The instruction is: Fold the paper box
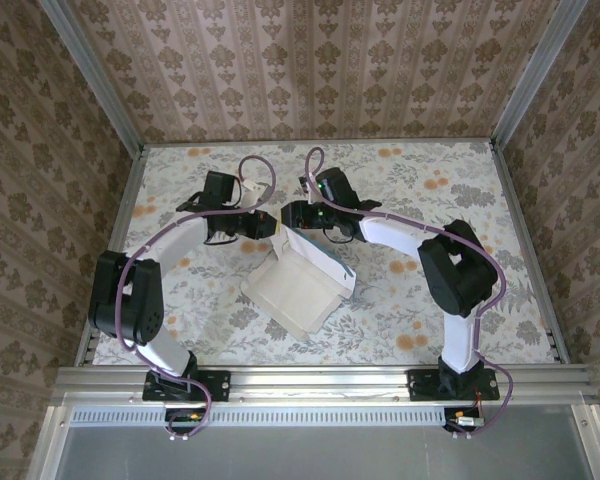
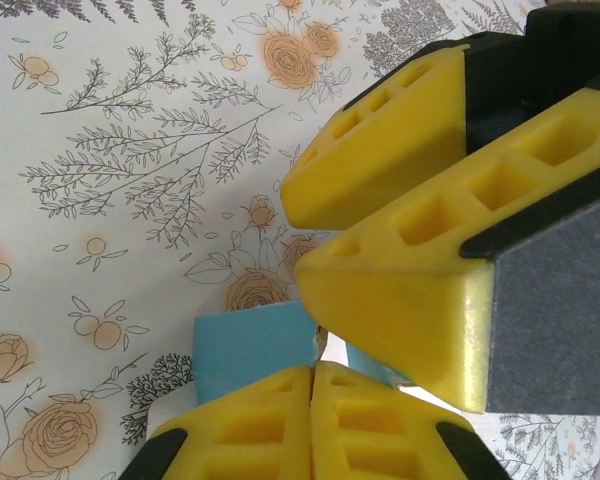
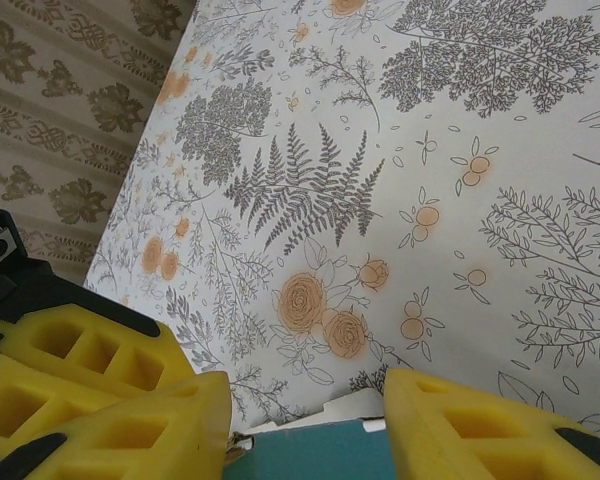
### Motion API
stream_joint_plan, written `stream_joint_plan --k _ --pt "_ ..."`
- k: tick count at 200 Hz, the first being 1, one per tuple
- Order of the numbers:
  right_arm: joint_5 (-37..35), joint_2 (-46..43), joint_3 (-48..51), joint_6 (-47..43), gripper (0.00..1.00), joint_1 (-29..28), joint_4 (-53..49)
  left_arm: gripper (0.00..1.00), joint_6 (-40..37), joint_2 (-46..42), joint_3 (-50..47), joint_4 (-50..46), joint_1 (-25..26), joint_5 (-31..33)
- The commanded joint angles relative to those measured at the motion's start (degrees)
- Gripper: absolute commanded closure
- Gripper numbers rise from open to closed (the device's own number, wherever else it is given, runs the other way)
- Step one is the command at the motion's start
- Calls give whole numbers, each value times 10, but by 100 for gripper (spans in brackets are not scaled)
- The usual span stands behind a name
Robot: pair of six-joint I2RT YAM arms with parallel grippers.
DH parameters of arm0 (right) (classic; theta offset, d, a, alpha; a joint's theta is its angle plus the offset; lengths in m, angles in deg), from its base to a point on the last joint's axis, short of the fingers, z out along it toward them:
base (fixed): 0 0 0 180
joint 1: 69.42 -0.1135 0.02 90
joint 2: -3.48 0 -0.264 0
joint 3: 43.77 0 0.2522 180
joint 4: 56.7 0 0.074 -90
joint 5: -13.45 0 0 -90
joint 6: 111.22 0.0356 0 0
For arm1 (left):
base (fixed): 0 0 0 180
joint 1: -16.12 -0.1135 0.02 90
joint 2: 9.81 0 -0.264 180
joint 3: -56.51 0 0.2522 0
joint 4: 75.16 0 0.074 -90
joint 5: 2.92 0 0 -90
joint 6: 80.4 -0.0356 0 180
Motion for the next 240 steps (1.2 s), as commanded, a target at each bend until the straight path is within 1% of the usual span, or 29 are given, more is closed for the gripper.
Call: stream_joint_plan --k 1,35,86,112,141,159,217,240 --pt "11 13 12 -2 54 -6 12 90 1 -10 13 -32 0 7" --pt "6 12 20 -10 54 -6 10 83 12 -29 16 -32 -4 3" --pt "4 11 21 -13 54 -6 10 82 18 -57 12 -48 -17 11" --pt "7 11 20 -16 54 -6 9 82 27 -78 -8 -45 -29 18" --pt "7 11 19 -24 54 -7 2 81 56 -100 -46 -13 -48 20" --pt "2 12 16 -35 54 -7 -9 81 62 -103 -65 0 -50 17" --pt "-16 17 6 -68 54 -13 -44 81 65 -77 -116 62 -34 18" --pt "-18 16 7 -70 54 -13 -45 80 61 -61 -123 97 -21 3"
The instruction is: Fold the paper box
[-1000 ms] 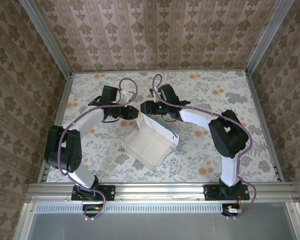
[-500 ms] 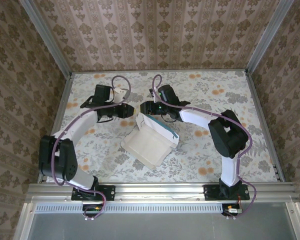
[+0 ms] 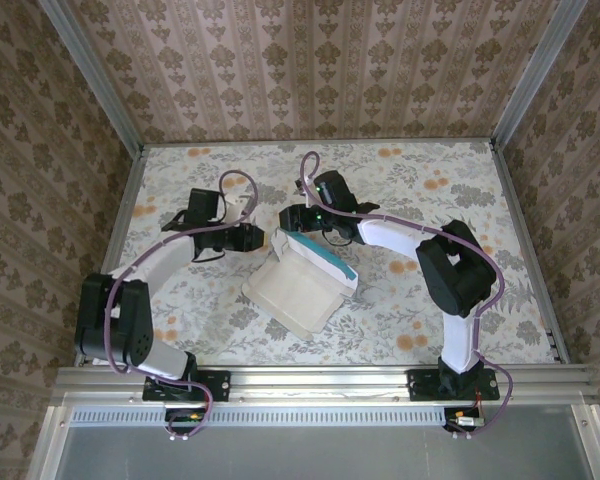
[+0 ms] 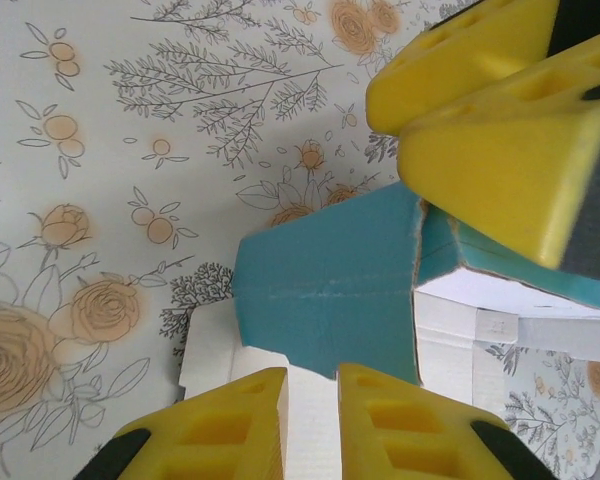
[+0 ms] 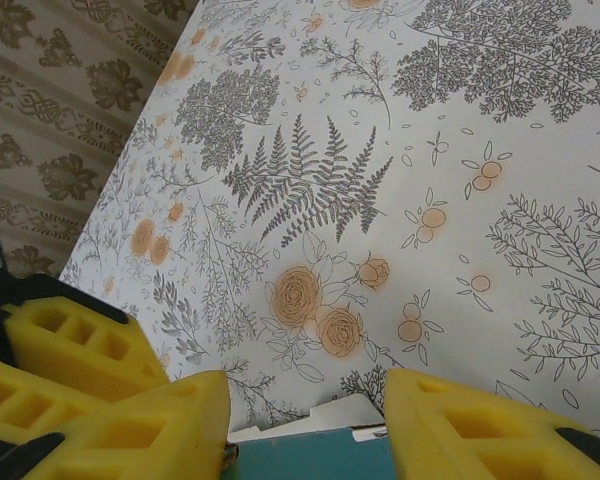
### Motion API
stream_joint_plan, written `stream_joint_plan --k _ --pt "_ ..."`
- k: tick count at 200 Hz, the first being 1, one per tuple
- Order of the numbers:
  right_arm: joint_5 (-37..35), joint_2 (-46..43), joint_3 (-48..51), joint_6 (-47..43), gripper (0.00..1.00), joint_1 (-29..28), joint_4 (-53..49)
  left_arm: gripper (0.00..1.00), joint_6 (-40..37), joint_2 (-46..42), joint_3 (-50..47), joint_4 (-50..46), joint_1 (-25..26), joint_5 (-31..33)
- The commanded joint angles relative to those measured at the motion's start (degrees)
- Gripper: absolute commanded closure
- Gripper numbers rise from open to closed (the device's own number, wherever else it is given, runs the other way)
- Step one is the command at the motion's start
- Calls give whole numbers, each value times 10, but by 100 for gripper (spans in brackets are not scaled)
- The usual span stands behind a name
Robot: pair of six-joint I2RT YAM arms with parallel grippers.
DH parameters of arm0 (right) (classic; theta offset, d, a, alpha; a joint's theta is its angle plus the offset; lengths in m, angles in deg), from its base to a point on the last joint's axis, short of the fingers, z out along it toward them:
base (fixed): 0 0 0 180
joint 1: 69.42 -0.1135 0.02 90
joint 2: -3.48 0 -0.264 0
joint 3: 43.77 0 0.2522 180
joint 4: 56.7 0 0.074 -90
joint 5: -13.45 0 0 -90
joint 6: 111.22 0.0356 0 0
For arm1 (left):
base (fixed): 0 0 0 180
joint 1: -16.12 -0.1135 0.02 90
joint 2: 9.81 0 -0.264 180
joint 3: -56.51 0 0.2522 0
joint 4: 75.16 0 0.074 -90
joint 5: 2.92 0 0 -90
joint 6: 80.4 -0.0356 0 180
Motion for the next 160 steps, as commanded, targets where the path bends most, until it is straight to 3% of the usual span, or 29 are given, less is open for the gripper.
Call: stream_joint_plan --k 1,160 --pt "-16 15 -1 -21 54 -5 -52 80 3 15 -13 56 13 -16" --pt "11 15 -2 3 56 4 -38 72 -24 41 -89 259 47 -46"
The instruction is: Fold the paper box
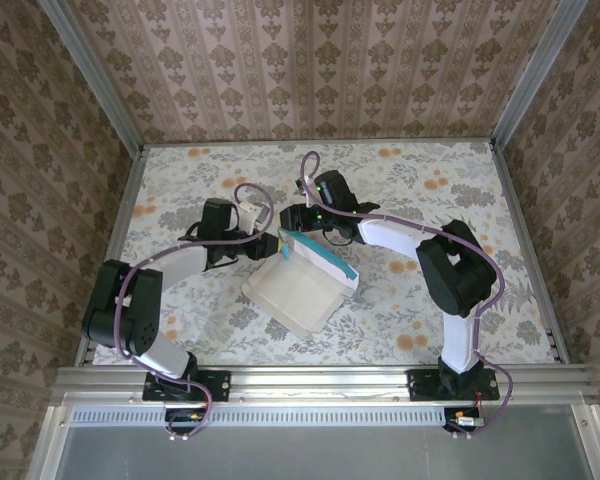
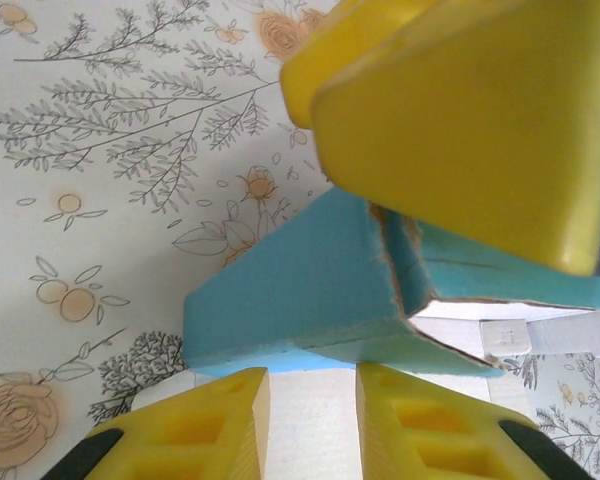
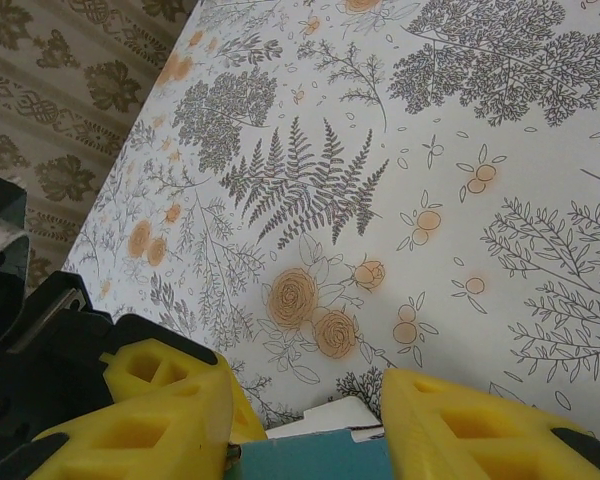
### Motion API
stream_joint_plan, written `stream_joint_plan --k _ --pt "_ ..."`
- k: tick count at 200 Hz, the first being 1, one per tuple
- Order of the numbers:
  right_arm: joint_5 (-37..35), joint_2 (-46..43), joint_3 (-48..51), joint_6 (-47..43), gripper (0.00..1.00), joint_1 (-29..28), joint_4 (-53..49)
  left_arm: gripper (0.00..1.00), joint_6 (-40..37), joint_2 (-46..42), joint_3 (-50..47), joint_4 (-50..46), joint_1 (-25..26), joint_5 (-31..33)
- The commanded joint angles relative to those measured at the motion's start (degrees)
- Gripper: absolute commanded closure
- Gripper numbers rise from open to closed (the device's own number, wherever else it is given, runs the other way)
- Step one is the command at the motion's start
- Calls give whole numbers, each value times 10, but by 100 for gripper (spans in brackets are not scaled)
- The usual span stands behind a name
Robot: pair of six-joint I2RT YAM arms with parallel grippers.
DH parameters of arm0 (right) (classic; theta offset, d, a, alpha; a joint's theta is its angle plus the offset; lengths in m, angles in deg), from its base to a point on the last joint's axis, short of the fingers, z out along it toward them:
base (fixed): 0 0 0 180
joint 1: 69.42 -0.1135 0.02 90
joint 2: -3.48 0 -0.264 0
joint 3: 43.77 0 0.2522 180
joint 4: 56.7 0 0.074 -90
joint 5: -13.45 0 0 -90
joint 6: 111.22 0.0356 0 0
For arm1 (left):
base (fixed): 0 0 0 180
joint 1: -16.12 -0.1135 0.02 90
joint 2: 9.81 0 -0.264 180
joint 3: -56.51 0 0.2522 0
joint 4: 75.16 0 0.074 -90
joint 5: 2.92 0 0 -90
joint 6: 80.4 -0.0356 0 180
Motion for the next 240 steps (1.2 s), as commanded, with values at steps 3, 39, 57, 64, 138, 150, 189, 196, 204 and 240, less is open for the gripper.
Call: stream_joint_plan --k 3,39,57,64,138,150,189,196,204,240 --pt "11 15 -1 5 56 0 -37 72 -15 6 -14 64 8 -17" --pt "21 15 2 13 57 2 -29 68 -15 14 -32 118 15 -8" --pt "25 14 4 15 57 3 -26 68 -17 21 -36 123 20 2" --pt "25 14 5 15 57 3 -27 68 -17 22 -35 123 22 7" --pt "46 3 40 30 55 8 24 69 -20 21 -51 135 40 56" --pt "51 2 43 31 54 9 30 69 -19 19 -53 135 40 58" --pt "70 2 66 46 49 14 68 71 -17 16 -63 139 40 66" --pt "74 2 69 49 49 15 75 71 -16 17 -64 139 40 67" --pt "79 3 72 52 48 16 83 71 -15 17 -65 138 40 67" --pt "95 4 77 58 45 20 99 71 -15 14 -65 135 40 70"
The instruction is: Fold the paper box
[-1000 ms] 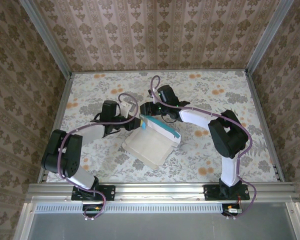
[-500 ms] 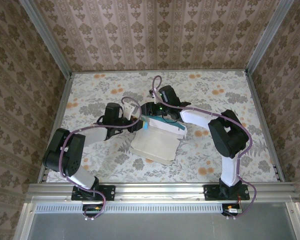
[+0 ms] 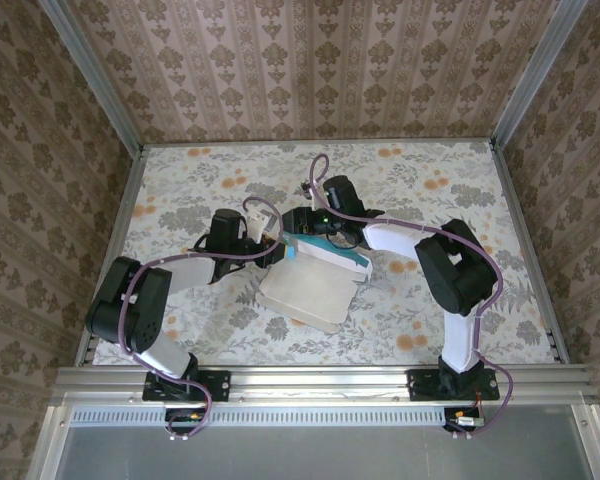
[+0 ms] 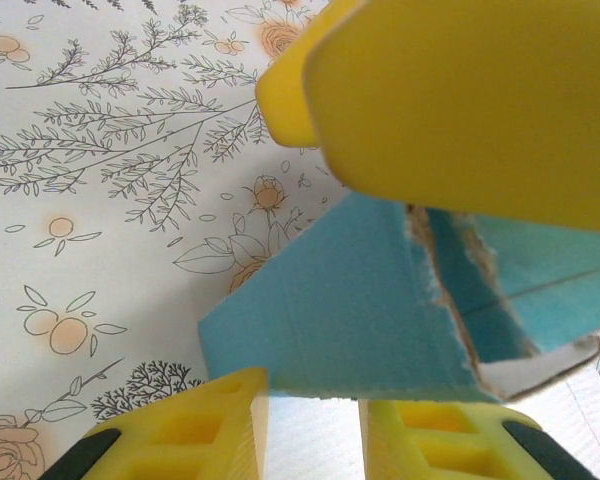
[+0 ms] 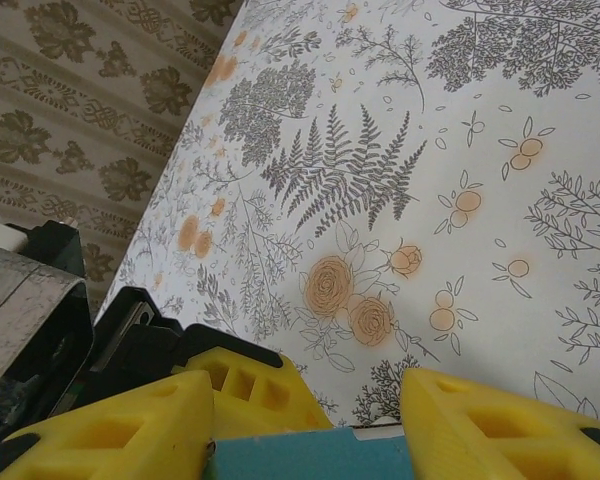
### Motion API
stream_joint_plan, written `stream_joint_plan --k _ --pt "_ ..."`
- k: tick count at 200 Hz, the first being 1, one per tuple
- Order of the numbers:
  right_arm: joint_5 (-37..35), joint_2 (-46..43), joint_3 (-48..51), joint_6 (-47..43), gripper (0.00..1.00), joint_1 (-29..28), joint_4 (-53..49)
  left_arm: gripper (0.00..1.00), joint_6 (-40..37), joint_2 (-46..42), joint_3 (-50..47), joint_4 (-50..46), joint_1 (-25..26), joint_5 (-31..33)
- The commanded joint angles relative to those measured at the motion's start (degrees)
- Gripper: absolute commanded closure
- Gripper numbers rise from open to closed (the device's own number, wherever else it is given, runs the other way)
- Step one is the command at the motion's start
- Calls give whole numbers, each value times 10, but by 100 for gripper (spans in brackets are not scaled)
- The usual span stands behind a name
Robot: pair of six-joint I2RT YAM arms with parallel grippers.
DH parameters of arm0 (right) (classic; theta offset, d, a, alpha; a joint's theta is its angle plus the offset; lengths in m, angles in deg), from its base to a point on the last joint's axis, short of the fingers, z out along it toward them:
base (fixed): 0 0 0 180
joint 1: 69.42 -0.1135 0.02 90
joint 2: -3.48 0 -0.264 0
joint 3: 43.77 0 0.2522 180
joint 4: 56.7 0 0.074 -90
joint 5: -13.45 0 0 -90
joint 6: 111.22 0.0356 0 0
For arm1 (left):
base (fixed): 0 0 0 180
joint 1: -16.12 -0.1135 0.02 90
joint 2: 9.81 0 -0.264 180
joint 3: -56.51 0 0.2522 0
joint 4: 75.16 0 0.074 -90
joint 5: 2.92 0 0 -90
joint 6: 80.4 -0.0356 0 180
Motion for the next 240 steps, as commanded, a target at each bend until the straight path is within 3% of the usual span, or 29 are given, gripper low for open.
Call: stream_joint_plan --k 1,177,240 --pt "21 4 17 7 45 3 -3 71 -6 0 -7 5 4 9" --pt "49 13 28 26 27 11 34 73 2 7 1 -1 4 4" --pt "4 13 15 -6 29 11 -29 72 1 9 17 -18 3 -7"
